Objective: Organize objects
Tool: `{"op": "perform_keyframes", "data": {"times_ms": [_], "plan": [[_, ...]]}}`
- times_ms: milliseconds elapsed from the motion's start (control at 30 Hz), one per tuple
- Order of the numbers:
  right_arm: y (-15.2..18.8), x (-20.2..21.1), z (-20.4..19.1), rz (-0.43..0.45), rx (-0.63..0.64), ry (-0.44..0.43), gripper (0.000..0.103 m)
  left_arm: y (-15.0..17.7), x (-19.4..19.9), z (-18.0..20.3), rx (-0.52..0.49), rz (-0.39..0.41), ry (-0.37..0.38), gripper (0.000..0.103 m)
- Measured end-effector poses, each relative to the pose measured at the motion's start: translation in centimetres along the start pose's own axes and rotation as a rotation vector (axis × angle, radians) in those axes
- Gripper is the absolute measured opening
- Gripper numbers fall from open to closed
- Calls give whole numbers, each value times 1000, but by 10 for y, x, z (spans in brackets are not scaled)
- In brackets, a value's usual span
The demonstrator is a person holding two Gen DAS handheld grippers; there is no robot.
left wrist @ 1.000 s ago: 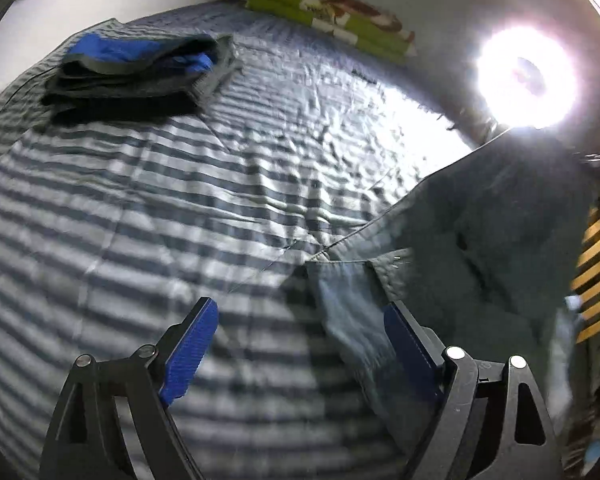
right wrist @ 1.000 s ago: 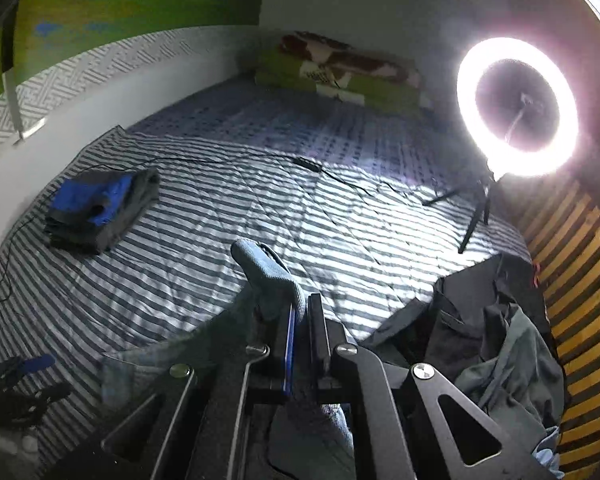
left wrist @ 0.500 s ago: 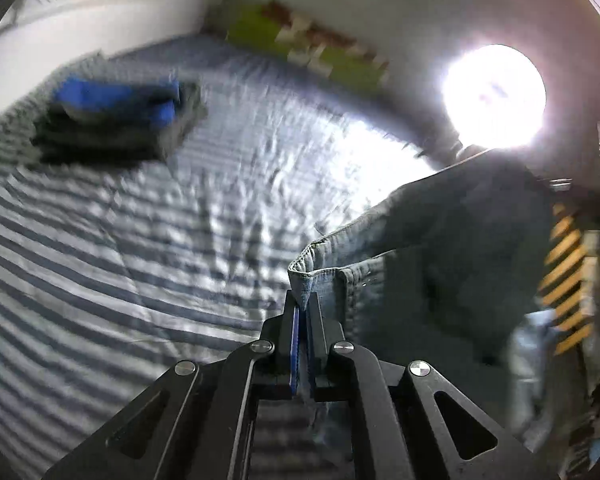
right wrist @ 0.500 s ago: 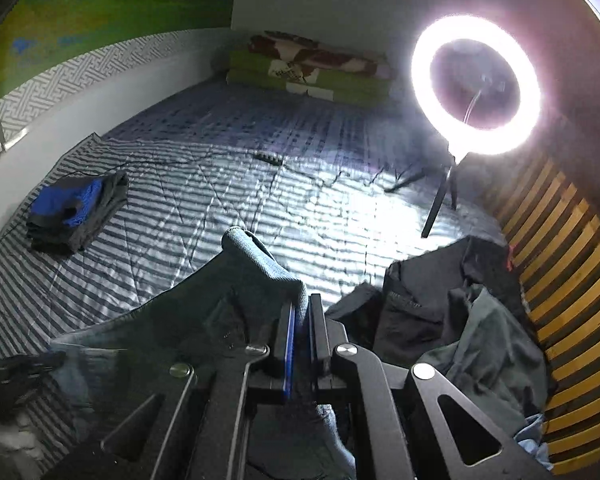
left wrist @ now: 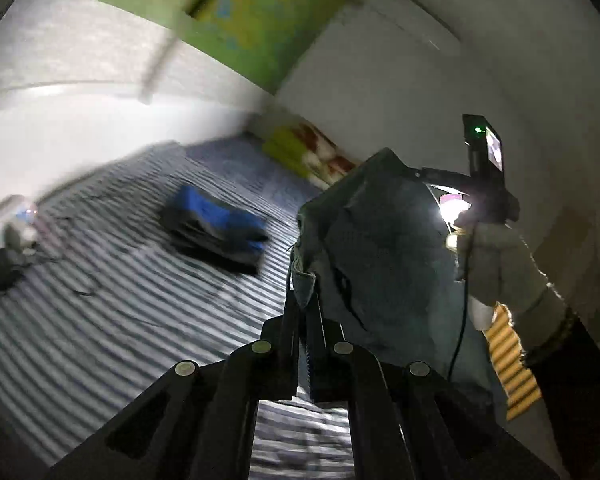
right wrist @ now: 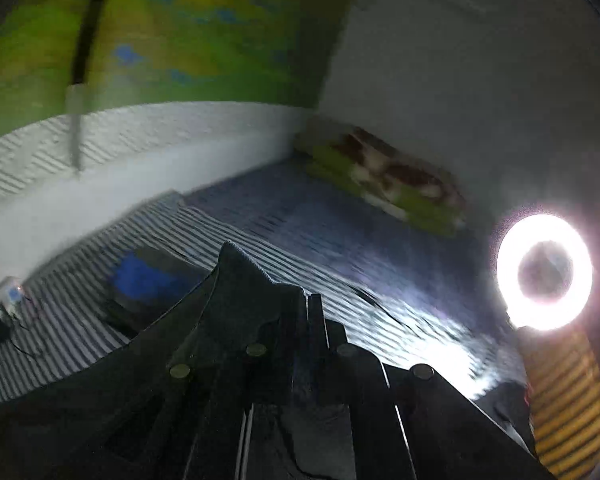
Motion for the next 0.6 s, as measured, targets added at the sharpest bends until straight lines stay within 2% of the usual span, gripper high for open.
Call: {"op": "perform_keyframes", "data": {"times_ms": [100, 200, 300, 367, 400, 467, 500, 533, 600], "plan": [[-32, -10, -88, 37, 57, -98, 5, -14, 41, -47, 55, 67, -62, 2], [-43, -26, -175, 43, 118, -199, 5, -17, 74, -89, 88, 111, -142, 2], [-33, -51, -246, 14, 170, -263, 5, -8, 79, -133, 120, 86, -265, 2], [-13, -79, -284, -70, 216, -306, 5, 2, 64, -164, 144, 11, -346, 3], [-1, -89, -299, -96, 254, -296, 5, 6, 61, -173, 157, -30, -367, 4], [15, -102, -315, -124, 318, -261, 21, 14, 57, -189, 199, -70, -410, 5], [20, -104, -314, -132, 329, -270, 35, 13, 60, -190, 189, -65, -418, 6], [22, -104, -308, -133, 326, -267, 43, 10, 66, -188, 162, -46, -443, 8], [21, -94, -289, -125, 295, -269, 44, 5, 75, -178, 107, 8, -479, 15]]}}
Point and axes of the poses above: each gripper's, at about its wrist camera, not at the fingertips, and x roughly against the way its jaws point, z to its right, y to its underside, the point moved 5 cm from there along -x, roughly the way its jaws point, and after that the axes turned 5 degrees about y, right-handed, at the moved point
